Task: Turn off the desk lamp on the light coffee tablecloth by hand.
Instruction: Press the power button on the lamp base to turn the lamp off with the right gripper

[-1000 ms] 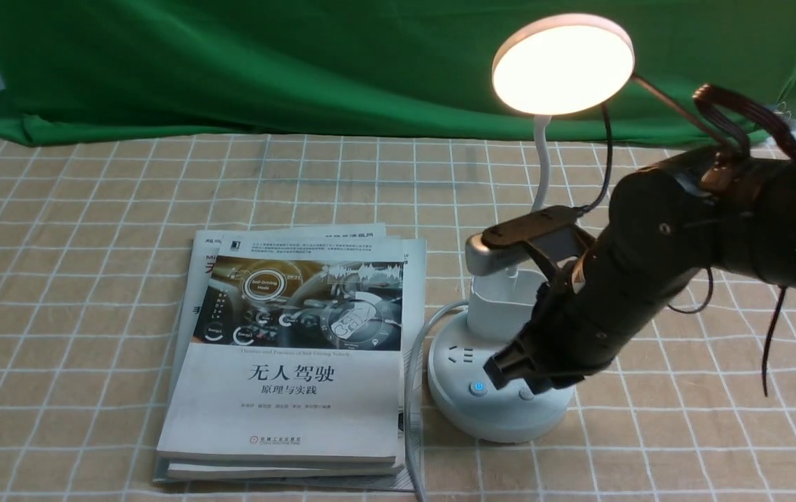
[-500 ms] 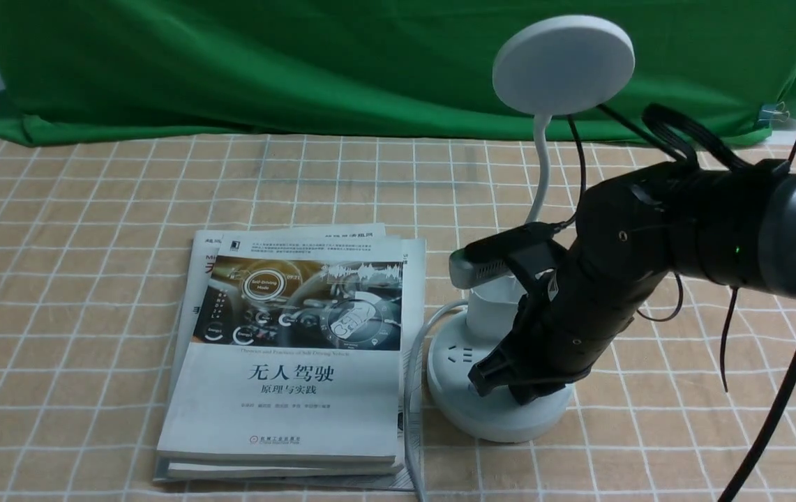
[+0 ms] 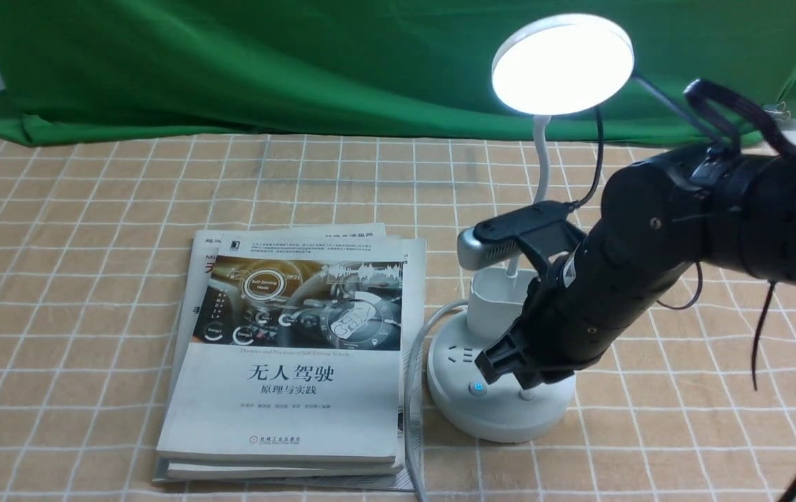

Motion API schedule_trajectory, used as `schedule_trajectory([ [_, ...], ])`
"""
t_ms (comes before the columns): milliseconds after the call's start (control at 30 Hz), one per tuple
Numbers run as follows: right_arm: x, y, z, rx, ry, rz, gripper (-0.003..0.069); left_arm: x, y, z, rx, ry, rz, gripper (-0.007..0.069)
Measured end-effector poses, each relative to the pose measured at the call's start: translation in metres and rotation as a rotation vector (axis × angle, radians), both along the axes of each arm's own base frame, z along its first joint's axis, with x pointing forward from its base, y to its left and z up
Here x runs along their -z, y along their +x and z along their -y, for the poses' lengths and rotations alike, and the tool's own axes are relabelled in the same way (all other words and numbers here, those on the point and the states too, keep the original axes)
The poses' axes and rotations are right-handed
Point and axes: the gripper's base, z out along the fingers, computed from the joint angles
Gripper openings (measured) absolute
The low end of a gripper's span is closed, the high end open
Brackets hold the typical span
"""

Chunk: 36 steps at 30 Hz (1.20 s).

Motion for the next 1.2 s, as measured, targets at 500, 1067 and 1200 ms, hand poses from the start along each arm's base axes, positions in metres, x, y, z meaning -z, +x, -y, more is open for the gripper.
schedule_trajectory([
  [500, 0.015, 0.005, -0.003, -0.001, -0.018, -0.020, 0.0036, 0.000, 0.000, 0.000, 0.000, 0.000, 0.000, 0.0004],
  [1067, 0.020, 0.007, -0.004, -0.003, -0.021, -0.015, 0.0036, 0.000, 0.000, 0.000, 0.000, 0.000, 0.000, 0.0004],
  [1200, 0.021, 0.008, -0.005, -0.005, -0.025, -0.018, 0.0036, 0.000, 0.000, 0.000, 0.000, 0.000, 0.000, 0.0004],
])
